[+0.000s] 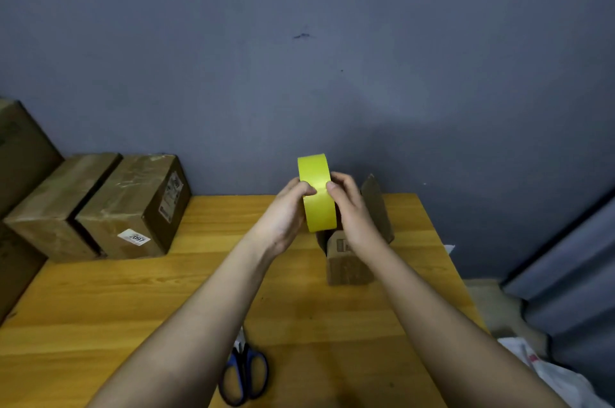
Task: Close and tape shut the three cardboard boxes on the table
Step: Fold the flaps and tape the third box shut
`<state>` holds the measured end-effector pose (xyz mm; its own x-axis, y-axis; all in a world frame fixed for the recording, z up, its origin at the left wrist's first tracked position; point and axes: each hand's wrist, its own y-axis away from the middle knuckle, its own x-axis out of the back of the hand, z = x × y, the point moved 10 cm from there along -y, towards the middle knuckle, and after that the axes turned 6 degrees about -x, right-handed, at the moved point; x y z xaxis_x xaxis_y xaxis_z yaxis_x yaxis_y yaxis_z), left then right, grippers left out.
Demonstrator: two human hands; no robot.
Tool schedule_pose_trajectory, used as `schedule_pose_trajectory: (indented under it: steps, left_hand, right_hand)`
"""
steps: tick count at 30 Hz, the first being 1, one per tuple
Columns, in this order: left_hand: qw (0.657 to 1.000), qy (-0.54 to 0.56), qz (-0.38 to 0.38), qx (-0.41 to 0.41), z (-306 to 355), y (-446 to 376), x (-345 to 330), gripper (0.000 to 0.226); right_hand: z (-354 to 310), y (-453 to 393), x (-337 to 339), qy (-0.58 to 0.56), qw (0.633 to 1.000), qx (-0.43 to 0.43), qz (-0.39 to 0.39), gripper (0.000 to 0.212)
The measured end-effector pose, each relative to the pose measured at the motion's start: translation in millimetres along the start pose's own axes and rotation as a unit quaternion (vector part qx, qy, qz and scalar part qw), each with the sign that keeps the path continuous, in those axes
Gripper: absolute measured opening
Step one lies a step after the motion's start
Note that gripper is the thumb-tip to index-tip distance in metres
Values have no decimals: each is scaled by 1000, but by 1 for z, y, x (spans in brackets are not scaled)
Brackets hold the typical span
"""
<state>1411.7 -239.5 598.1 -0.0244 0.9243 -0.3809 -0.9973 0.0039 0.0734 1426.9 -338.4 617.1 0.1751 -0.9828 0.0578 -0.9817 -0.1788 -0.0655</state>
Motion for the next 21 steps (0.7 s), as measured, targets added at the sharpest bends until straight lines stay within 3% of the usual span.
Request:
schedule_pose_trajectory:
  steps: [2,4,6,11,13,21]
  left_hand:
    - [1000,-16,-5,-11,4,0,-2,62]
    - [1000,-24,-8,-18,6,0,-2,61]
    - [999,-29,-11,-21,7,-1,-1,60]
    - [999,-31,-24,-9,3,0,-3,54]
    - [999,-30,-30,-5,2,0,-4,50]
    - [996,-84,-42,-2,-1,-1,1,62]
  right_hand:
    - [-7,2,3,21,999,30,16,22]
    - [-21,10,12,84,989,113,51,33]
    - [-39,19,16,202,952,215,83,37]
    - [-56,30,18,294,896,313,111,24]
    - [-55,29,19,297,892,318,119,19]
    - [-46,1,18,259,935,237,45,10]
